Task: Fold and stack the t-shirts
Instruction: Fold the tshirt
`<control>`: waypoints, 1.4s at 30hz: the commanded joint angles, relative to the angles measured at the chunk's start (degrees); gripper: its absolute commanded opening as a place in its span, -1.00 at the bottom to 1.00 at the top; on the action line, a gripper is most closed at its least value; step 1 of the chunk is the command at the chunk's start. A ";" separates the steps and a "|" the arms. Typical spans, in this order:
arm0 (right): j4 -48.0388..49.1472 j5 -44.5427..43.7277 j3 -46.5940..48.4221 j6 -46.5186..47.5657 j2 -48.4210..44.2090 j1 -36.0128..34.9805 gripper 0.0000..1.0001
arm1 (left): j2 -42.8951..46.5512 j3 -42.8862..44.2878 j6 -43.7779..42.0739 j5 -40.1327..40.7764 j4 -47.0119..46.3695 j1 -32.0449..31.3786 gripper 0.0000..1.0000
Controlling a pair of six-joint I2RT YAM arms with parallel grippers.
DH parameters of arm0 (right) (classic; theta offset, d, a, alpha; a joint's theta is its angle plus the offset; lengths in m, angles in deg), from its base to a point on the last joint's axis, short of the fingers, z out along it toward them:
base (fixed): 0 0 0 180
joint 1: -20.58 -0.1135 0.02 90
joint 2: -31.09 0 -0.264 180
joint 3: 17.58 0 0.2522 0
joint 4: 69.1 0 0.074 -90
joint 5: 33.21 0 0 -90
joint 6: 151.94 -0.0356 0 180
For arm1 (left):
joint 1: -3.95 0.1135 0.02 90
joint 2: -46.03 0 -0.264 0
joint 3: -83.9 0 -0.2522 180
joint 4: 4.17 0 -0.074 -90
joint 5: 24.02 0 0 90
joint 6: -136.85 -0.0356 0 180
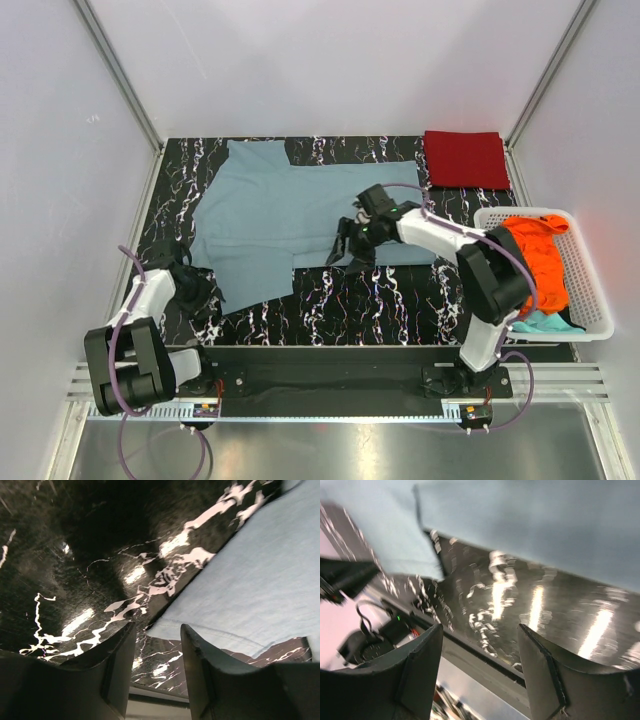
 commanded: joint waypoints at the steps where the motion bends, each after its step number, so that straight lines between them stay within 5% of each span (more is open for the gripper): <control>1: 0.72 -2.00 -3.20 -0.88 -7.63 4.28 0.35 | -1.36 -0.93 0.59 -2.46 -2.02 -0.20 -0.12; 5: 0.63 -2.26 -6.73 -0.09 -11.69 8.94 0.36 | -3.47 -2.16 0.50 -3.86 -3.69 -0.47 -0.19; 13: 0.54 -2.08 -11.04 1.93 -15.30 14.13 0.36 | -5.23 -3.22 0.24 -6.85 -5.89 -0.55 -0.68; 18: -4.46 -10.84 -10.52 2.19 -16.97 18.17 0.36 | -4.35 -1.29 -1.69 -8.08 -6.07 -0.55 -1.00; 22: -8.59 -18.42 -7.36 6.05 -15.75 21.51 0.26 | -2.25 1.78 -4.41 -12.12 -6.51 -0.55 -1.00; 25: -10.44 -21.59 -4.28 9.30 -12.50 23.36 -0.14 | 0.04 4.33 -5.39 -13.35 -6.51 -0.73 -1.00; 30: -10.36 -24.84 -0.06 12.65 -6.70 23.72 -0.46 | 0.49 8.99 -6.35 -15.20 -7.03 -1.17 -1.00; 42: -11.15 -25.73 6.01 13.36 2.18 25.39 -0.46 | -10.40 23.40 -3.29 -21.53 -17.39 -1.61 -1.00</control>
